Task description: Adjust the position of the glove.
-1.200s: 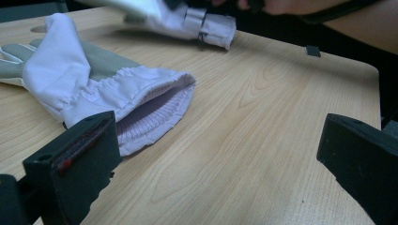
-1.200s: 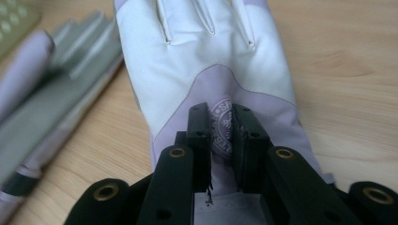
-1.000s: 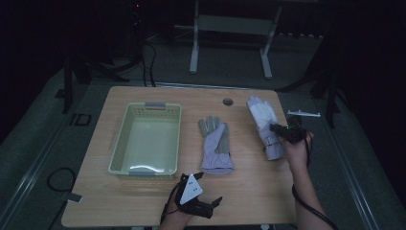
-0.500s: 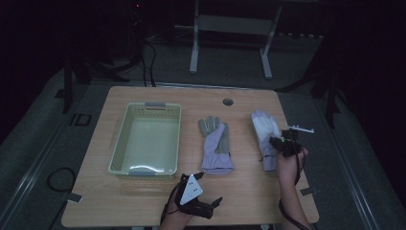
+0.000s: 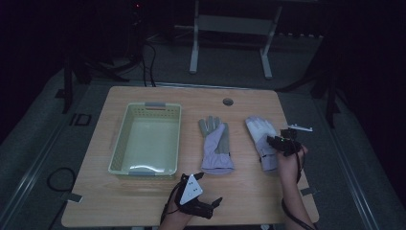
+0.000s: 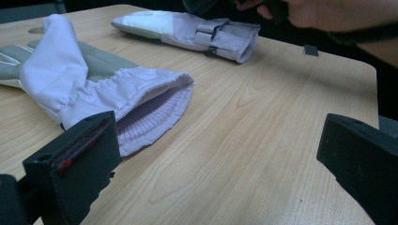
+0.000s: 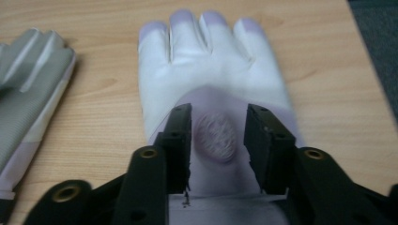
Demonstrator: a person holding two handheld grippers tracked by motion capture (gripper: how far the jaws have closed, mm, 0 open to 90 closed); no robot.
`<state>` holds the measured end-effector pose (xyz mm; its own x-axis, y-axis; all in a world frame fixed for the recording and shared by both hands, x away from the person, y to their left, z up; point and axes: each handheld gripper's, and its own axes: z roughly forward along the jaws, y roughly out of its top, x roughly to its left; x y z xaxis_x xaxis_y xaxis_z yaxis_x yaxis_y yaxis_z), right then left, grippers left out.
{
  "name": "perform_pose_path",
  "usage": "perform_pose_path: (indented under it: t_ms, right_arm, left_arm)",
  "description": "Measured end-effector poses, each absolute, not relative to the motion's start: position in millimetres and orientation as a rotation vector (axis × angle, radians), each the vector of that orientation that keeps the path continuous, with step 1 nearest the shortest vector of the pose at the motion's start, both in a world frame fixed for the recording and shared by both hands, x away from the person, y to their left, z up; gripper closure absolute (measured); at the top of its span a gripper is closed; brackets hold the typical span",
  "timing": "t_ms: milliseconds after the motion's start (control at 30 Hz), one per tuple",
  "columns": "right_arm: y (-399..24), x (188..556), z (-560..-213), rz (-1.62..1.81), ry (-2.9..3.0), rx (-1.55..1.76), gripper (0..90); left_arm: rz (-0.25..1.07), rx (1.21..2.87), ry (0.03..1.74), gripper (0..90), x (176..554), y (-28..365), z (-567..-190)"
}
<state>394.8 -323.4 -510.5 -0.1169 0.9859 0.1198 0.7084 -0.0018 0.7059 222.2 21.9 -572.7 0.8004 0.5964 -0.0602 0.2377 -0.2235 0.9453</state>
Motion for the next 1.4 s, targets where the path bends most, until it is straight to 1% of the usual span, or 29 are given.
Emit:
perform_pose_path:
  t_ms: [67,200,333,467,667,767,800,867,1000,1133,1233,1400]
  right_arm:
    - [-330,398,-505,0.921,1.922,1.681,54.5]
    - [-348,406,-498,0.918,2.059,1.547,53.5]
    - [-360,412,-497,0.97,2.209,1.401,49.2]
    - [-362,415,-503,0.985,2.321,1.296,46.6]
    - [-362,425,-528,0.922,2.394,1.252,47.0]
    - [-363,426,-539,0.966,2.4,1.273,54.1]
    - [-363,426,-539,0.966,2.4,1.273,54.1]
    - [-362,423,-541,0.992,2.382,1.314,62.8]
    - [-357,418,-541,0.982,2.32,1.374,67.8]
    - [-351,412,-538,0.977,2.256,1.453,76.9]
    - [-350,408,-527,0.963,2.205,1.514,79.3]
    - [-348,400,-499,0.977,2.125,1.549,79.6]
  left_arm:
    - [0.377,1.801,0.642,0.0,222,22,-573]
    - [0.376,1.801,0.642,0.0,222,22,-573]
    - [0.375,1.802,0.645,0.0,223,22,-573]
    - [0.372,1.8,0.649,0.0,223,22,-573]
    - [0.371,1.8,0.648,0.0,223,22,-573]
    - [0.372,1.8,0.648,0.0,223,22,-573]
    - [0.372,1.8,0.648,0.0,223,22,-573]
    - [0.371,1.799,0.648,0.0,223,22,-573]
    - [0.371,1.799,0.65,0.0,223,22,-573]
    - [0.37,1.798,0.652,0.0,223,22,-573]
    - [0.37,1.798,0.653,0.0,223,22,-573]
    - [0.372,1.799,0.653,0.0,223,22,-573]
